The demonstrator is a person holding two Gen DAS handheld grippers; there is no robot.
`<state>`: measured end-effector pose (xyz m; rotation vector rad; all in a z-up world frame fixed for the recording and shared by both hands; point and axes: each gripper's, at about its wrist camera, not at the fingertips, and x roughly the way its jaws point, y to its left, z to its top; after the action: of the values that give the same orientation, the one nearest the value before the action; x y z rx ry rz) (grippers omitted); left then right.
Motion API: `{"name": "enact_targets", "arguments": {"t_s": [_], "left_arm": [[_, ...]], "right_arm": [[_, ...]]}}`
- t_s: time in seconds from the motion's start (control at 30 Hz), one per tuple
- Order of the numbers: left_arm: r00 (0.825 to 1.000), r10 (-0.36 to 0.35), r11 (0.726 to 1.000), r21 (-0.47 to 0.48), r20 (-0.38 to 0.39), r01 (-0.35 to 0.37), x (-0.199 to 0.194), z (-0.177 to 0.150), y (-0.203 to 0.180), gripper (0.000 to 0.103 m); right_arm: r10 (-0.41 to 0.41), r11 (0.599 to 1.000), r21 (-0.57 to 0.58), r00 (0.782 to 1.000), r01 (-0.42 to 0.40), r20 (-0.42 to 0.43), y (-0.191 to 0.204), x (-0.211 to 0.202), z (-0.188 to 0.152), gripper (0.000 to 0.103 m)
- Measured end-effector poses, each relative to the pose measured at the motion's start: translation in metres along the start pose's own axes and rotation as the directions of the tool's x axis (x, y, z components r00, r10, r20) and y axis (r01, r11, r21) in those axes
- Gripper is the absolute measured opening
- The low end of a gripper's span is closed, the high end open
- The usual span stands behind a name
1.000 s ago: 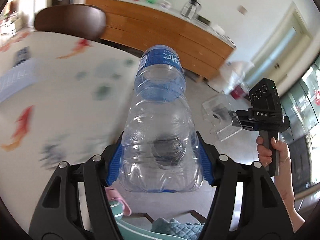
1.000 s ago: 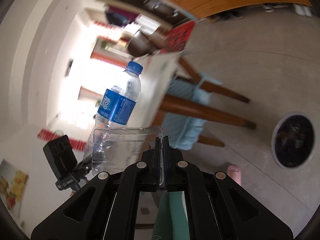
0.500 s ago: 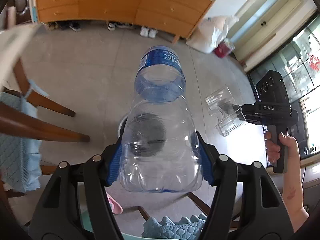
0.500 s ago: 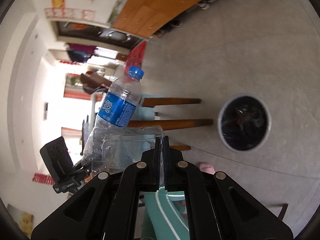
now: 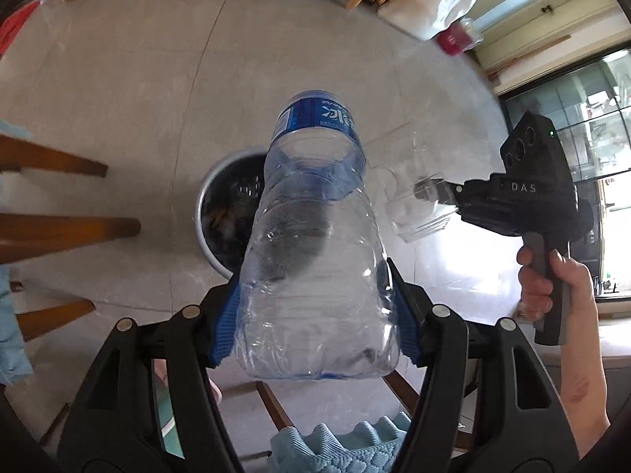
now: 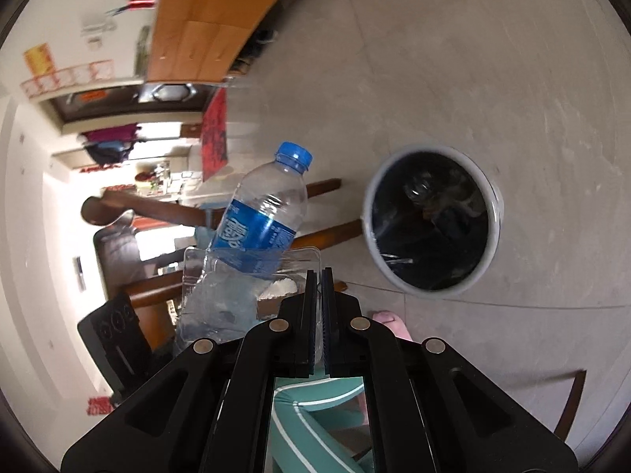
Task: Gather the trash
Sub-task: 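Lift the water bottle and clear tray and turn toward the bin, then open both grippers over the grey bin to drop bottle and tray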
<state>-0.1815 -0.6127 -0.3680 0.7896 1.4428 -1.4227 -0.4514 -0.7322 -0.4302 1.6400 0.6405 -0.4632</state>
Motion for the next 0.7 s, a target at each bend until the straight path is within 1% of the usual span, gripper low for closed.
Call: {"name": "enact_targets", "arguments": {"t_s": [0.1, 0.17, 0.3, 0.37, 0.4, 0.43, 0.47, 0.5, 0.53, 0.57, 0.6, 0.63, 0.7], "left_arm": [[0.999, 0.002, 1.0, -0.026, -0.038, -0.003, 0.025, -0.001, 0.011, 0.061], [0.997, 0.021, 0.999, -0.041, -0.068, -0.023, 0.044, -0.001, 0.02, 0.061], [0.994, 0.033, 0.996, -0.074, -0.108, -0.041, 0.069, -0.004, 0.034, 0.062], [0.99, 0.034, 0.996, -0.078, -0.135, -0.045, 0.083, -0.004, 0.035, 0.062], [0.989, 0.031, 0.996, -0.077, -0.143, -0.043, 0.09, -0.001, 0.033, 0.062], [0.987, 0.023, 0.997, -0.073, -0.16, -0.035, 0.096, 0.0, 0.033, 0.062], [0.984, 0.025, 0.997, -0.069, -0.176, -0.038, 0.099, 0.003, 0.033, 0.063], [0.98, 0.054, 0.996, -0.058, -0.193, -0.066, 0.106, 0.006, 0.031, 0.064], [0.975, 0.084, 0.995, -0.042, -0.207, -0.094, 0.112, 0.008, 0.029, 0.073], [0.972, 0.111, 0.992, -0.042, -0.206, -0.122, 0.116, 0.01, 0.031, 0.08], [0.971, 0.128, 0.988, -0.057, -0.201, -0.142, 0.116, 0.011, 0.032, 0.089], [0.972, 0.126, 0.987, -0.078, -0.199, -0.144, 0.116, 0.011, 0.036, 0.089], [0.971, 0.118, 0.983, -0.112, -0.207, -0.143, 0.114, 0.012, 0.043, 0.089]], "right_arm": [[-0.015, 0.999, 0.033, 1.0, 0.015, -0.019, -0.015, 0.017, 0.003, 0.003], [-0.029, 0.998, 0.057, 0.999, 0.031, -0.031, -0.025, 0.026, 0.005, 0.003], [-0.067, 0.992, 0.106, 0.997, 0.071, -0.039, -0.047, 0.042, 0.012, 0.004], [-0.085, 0.987, 0.131, 0.996, 0.089, -0.04, -0.056, 0.048, 0.015, 0.007], [-0.105, 0.984, 0.144, 0.994, 0.109, -0.035, -0.061, 0.05, 0.017, 0.007], [-0.106, 0.982, 0.152, 0.994, 0.11, -0.033, -0.064, 0.052, 0.018, 0.009], [-0.103, 0.981, 0.162, 0.994, 0.107, -0.037, -0.067, 0.054, 0.02, 0.013], [-0.116, 0.976, 0.178, 0.992, 0.122, -0.042, -0.07, 0.056, 0.022, 0.018], [-0.133, 0.973, 0.186, 0.99, 0.138, -0.042, -0.072, 0.056, 0.023, 0.041], [-0.147, 0.97, 0.191, 0.988, 0.152, -0.039, -0.073, 0.057, 0.024, 0.069], [-0.164, 0.967, 0.195, 0.986, 0.167, -0.032, -0.073, 0.057, 0.024, 0.075], [-0.172, 0.965, 0.197, 0.985, 0.173, -0.025, -0.074, 0.056, 0.024, 0.076], [-0.147, 0.966, 0.214, 0.989, 0.147, -0.018, -0.076, 0.055, 0.023, 0.076]]}}
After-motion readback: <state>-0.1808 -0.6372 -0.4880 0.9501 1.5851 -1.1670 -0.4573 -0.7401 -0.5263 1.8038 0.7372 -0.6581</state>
